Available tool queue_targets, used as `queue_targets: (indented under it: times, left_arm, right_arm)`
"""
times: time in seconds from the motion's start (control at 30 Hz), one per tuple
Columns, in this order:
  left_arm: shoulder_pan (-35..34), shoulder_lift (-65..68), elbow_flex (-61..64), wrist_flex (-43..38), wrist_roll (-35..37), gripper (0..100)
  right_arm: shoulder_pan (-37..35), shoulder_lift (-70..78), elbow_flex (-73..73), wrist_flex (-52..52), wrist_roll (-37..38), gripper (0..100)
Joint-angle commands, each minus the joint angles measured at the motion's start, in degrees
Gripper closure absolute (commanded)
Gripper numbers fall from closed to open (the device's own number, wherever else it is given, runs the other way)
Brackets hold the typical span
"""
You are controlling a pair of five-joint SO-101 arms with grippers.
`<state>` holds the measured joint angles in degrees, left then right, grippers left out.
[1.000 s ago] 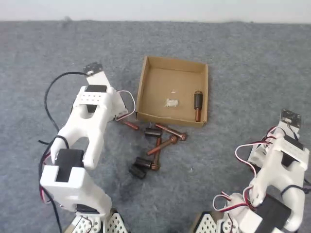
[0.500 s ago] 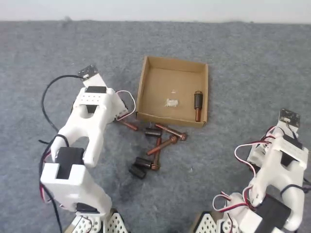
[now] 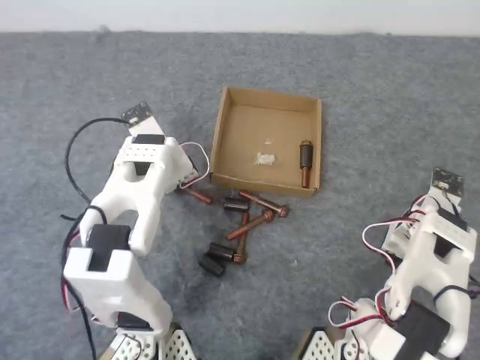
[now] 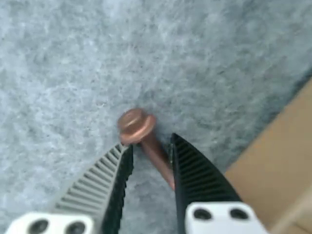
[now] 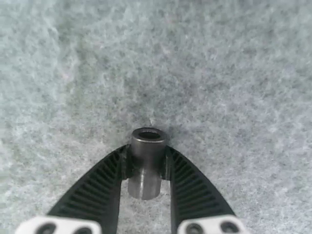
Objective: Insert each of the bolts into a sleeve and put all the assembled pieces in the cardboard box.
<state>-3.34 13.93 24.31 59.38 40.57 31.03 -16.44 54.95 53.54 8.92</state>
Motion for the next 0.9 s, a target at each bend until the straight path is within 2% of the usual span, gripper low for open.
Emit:
queue_targets:
  times: [0.0,0.1,0.17,0.3,0.6,0.77,0.87]
  left_arm:
    - [-0.4,5.4,-7.7,6.3,0.3,89]
    - [-0.4,9.8,-12.3,10.0,-0.8,89]
    - [-0.3,9.8,-12.8,9.9,-4.0,89]
    - [0.1,7.9,-10.9,5.7,-10.0,100]
    - [0.1,-8.4,2.4,-2.8,-15.8,99]
    - [-0.4,-17.0,10.2,-9.3,-16.0,99]
    - [-1.3,-17.4,11.5,-11.8,-15.9,99]
  right_arm:
    - [-0.7,-2.4,-0.4,-0.7,0.9,99.1]
    - [-0.7,-2.4,-0.4,-0.7,0.9,99.1]
    - [-0.7,-2.4,-0.4,-0.7,0.9,99.1]
    - [-0.7,-2.4,-0.4,-0.7,0.9,99.1]
    - [-0.7,-2.4,-0.3,-0.7,1.0,99.1]
    - [-0.7,-2.4,-0.3,-0.7,1.0,99.1]
    - [-0.7,-2.8,-0.3,-0.7,1.0,99.1]
